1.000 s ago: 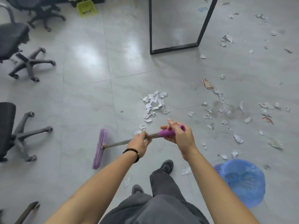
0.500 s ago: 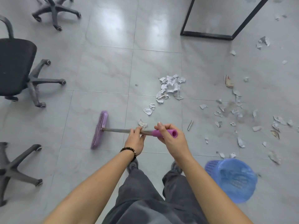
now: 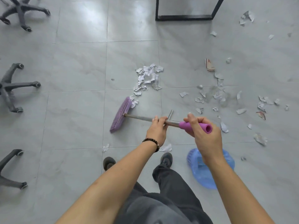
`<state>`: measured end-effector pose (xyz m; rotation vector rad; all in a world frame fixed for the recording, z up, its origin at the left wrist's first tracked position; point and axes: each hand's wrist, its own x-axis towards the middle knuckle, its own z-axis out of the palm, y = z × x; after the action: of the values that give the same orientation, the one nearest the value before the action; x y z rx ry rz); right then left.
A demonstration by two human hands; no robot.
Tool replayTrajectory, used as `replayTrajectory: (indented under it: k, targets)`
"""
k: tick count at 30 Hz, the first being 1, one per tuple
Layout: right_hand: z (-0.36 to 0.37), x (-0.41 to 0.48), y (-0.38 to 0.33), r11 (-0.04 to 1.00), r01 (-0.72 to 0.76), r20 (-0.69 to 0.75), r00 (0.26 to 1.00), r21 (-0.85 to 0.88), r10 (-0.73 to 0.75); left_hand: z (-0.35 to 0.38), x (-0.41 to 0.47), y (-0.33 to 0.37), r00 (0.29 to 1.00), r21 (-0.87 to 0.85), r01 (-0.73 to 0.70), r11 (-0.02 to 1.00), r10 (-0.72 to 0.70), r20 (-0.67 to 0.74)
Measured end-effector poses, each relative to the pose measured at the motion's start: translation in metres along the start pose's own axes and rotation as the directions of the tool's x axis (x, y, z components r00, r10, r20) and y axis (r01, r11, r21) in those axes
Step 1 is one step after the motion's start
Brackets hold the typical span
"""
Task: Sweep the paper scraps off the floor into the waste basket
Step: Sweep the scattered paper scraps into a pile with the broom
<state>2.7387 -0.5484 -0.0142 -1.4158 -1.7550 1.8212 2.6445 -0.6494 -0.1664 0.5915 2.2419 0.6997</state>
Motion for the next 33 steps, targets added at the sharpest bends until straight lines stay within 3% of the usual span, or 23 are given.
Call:
replayTrajectory:
  k: [3, 6, 8, 12, 17, 25, 29, 33]
  targets:
    - [-0.046, 0.009, -0.01, 0.998, 0.056, -0.015, 0.998, -0.04, -0.057, 0.02, 0.006, 0.05, 0.993, 0.01, -0.117, 0.993, 0.117, -0.022]
    - [-0.069, 0.01, -0.025, 0.995, 0.094, -0.019, 0.995, 0.024, -0.094, 0.016, 0.006, 0.079, 0.976, 0.148, -0.203, 0.968, 0.212, -0.053]
    - [-0.076, 0.009, -0.036, 0.99, 0.114, -0.027, 0.993, 0.08, -0.112, 0.008, 0.001, 0.091, 0.97, 0.279, -0.212, 0.937, 0.236, -0.056]
    - [-0.069, -0.006, -0.047, 0.983, 0.111, 0.042, 0.992, 0.146, -0.118, -0.013, -0.028, 0.081, 0.971, 0.347, -0.165, 0.923, 0.214, -0.106]
    - [0.0, -0.045, -0.014, 0.993, -0.025, 0.286, 0.958, 0.119, -0.01, -0.05, -0.087, -0.019, 0.983, 0.357, -0.014, 0.934, 0.079, -0.167]
    - [0.129, -0.161, 0.078, 0.989, -0.127, 0.573, 0.807, -0.071, 0.145, -0.059, -0.207, -0.209, 0.938, 0.165, 0.314, 0.935, -0.279, -0.207]
    - [0.136, -0.196, 0.104, 0.984, -0.103, 0.599, 0.782, -0.148, 0.172, -0.03, -0.24, -0.236, 0.923, 0.106, 0.371, 0.923, -0.354, -0.154]
    - [0.101, -0.186, 0.104, 0.981, -0.13, 0.541, 0.819, -0.145, 0.188, 0.001, -0.238, -0.209, 0.934, 0.059, 0.324, 0.944, -0.31, -0.178]
